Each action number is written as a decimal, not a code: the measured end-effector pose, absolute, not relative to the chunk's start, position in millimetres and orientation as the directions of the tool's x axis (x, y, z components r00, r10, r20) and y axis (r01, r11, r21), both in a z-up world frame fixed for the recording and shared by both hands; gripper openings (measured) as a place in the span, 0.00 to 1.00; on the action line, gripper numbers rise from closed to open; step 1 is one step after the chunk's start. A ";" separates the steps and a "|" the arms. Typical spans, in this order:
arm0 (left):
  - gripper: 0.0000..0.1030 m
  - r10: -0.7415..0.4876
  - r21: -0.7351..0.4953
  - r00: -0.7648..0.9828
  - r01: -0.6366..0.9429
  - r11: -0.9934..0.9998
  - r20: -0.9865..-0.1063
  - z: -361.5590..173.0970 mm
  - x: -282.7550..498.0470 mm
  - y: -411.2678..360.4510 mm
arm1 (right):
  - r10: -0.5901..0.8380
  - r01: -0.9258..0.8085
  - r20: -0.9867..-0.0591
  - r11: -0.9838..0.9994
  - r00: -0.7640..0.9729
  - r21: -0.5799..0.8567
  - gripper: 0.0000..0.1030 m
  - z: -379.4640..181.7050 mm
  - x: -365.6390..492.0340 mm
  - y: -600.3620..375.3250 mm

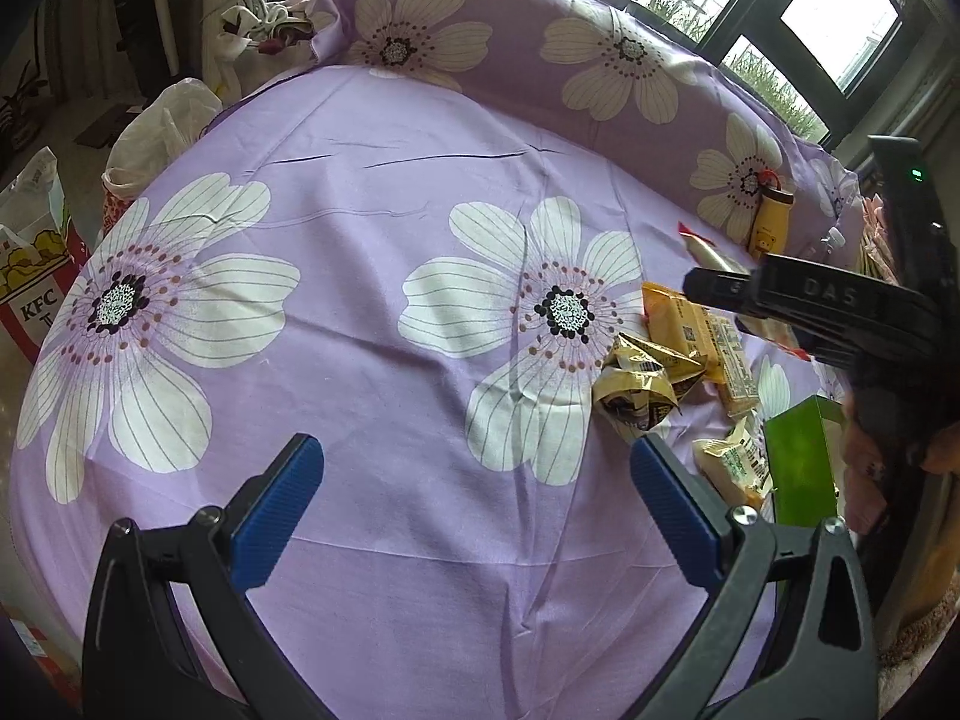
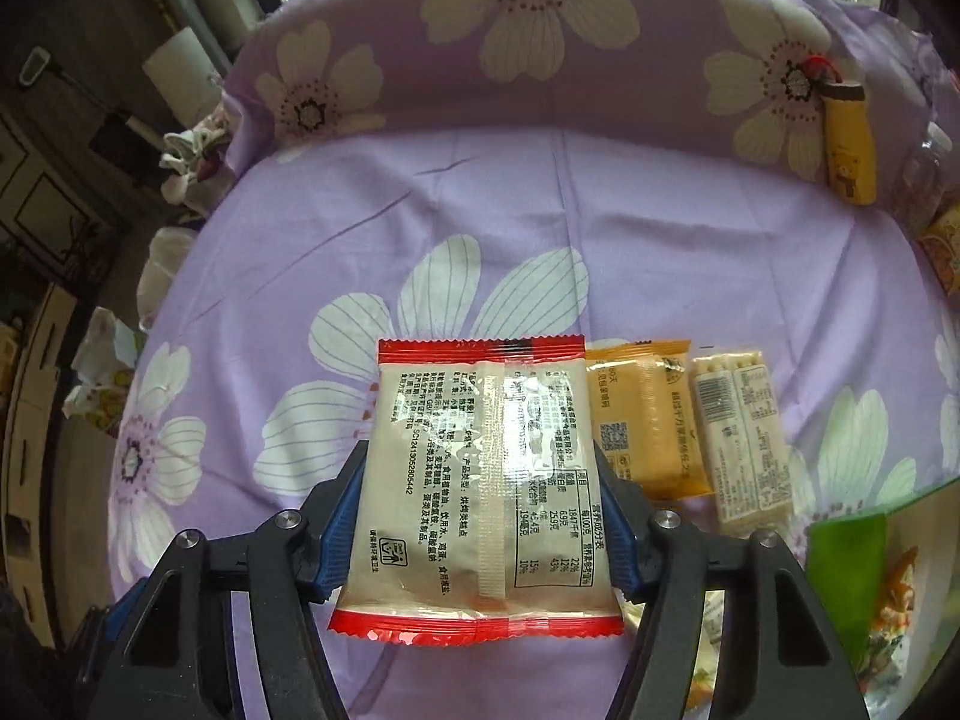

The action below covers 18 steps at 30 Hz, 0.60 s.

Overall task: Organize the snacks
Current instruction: 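Grasp the red-edged cream packet with the right tool and lift, then lower the cream packet back onto the bed and open the right tool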

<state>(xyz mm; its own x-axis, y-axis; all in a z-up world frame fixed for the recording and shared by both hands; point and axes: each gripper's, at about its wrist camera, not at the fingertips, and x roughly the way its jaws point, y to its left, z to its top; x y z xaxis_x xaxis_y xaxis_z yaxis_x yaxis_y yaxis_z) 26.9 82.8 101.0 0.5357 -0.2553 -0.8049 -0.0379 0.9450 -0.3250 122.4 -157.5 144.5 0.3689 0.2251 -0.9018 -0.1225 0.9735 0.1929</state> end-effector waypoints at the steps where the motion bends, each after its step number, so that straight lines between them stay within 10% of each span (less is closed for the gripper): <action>1: 0.99 -0.254 -0.322 0.536 -0.036 0.946 -0.805 100.7 25.9 81.5 | 0.232 -0.128 -0.892 0.972 0.387 0.198 0.65 151.5 113.5 -161.8; 18: 1.00 -0.233 -0.256 0.487 0.019 0.966 -0.842 85.5 20.9 46.6 | 0.249 -0.073 -0.933 0.969 0.261 0.238 0.65 88.7 22.8 -172.0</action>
<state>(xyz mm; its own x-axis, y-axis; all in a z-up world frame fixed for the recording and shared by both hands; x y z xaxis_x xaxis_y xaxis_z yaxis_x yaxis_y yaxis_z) 20.9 46.6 85.5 0.4872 -0.2328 -0.8417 0.0194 0.9665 -0.2561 22.8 -172.0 88.7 0.2610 0.2486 -0.9328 -0.0728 0.9686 0.2378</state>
